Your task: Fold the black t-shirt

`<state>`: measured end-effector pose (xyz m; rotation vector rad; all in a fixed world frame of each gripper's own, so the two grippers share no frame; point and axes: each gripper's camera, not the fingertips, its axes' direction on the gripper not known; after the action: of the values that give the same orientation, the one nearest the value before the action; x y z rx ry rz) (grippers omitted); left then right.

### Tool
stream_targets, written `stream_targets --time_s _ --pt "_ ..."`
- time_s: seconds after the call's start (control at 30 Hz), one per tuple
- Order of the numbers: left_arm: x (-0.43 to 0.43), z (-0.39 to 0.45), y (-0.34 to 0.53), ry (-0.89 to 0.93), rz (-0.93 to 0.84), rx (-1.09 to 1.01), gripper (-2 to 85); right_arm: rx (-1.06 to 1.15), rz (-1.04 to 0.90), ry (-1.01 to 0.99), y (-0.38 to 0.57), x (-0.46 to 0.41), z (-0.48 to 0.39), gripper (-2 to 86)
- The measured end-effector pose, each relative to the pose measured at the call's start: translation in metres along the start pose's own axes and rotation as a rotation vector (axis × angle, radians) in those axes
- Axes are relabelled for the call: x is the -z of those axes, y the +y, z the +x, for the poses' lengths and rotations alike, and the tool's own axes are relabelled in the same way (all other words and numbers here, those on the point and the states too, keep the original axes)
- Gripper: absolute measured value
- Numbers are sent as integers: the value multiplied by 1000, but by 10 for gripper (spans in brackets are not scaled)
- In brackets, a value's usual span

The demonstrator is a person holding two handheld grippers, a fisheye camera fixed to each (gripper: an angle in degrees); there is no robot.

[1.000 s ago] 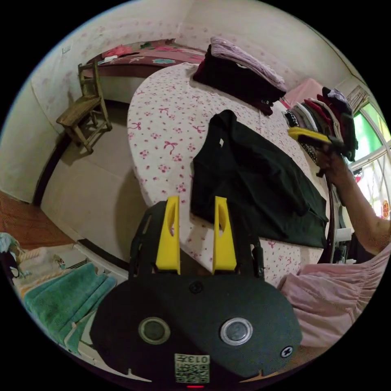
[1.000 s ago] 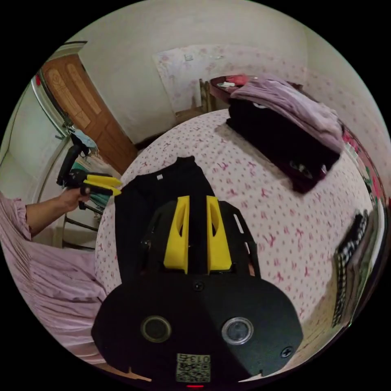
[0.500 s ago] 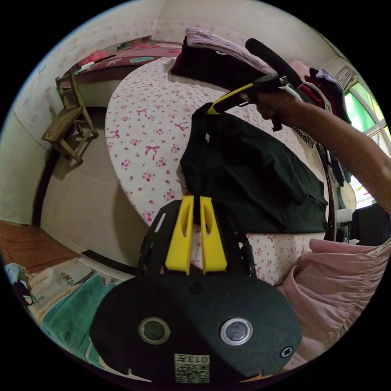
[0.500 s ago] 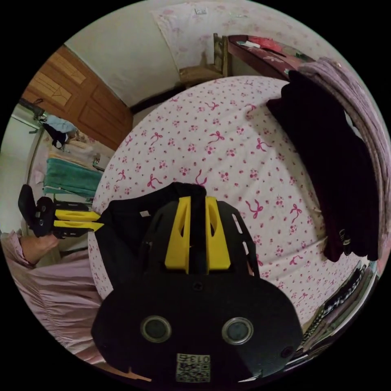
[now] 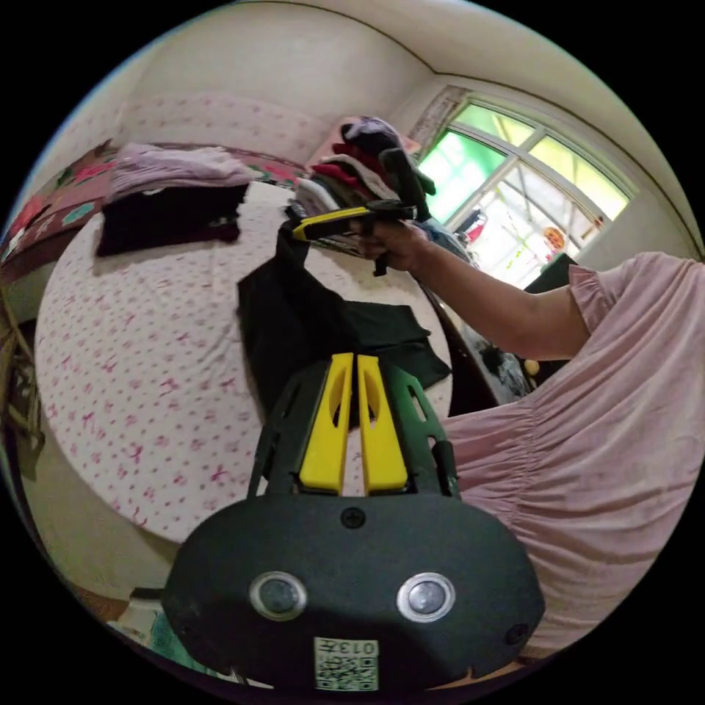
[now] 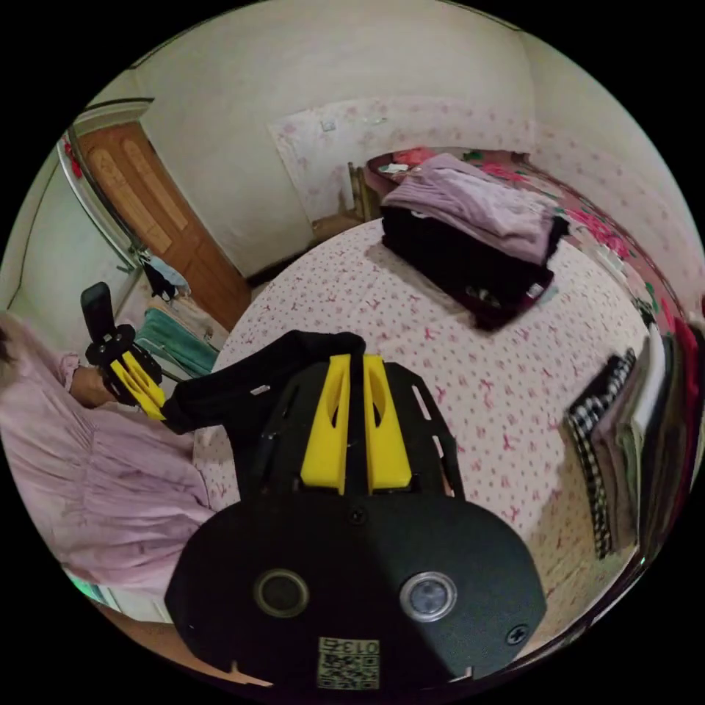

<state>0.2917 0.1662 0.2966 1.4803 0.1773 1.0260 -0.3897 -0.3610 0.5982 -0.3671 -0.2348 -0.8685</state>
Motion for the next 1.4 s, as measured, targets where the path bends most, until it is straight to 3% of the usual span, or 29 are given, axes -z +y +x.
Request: stream_targets --time_s 0.2,0.43,0.7,1.07,1.17,1.4 --pt "-118 88 -54 171 -124 -150 2 -159 59 59 167 77 60 23" --pt "-234 172 -104 193 -250 -288 2 -303 78 102 331 124 130 23" --pt "-352 242 -117 160 -416 -376 2 -322 79 47 463 149 176 24" --pt "-443 294 -118 91 -505 -461 10 -362 111 10 589 179 204 39" --pt "-479 294 -111 70 -576 -442 25 -488 73 35 632 188 214 62" --pt "-460 305 -109 249 -541 -454 74 -664 169 112 723 244 174 78"
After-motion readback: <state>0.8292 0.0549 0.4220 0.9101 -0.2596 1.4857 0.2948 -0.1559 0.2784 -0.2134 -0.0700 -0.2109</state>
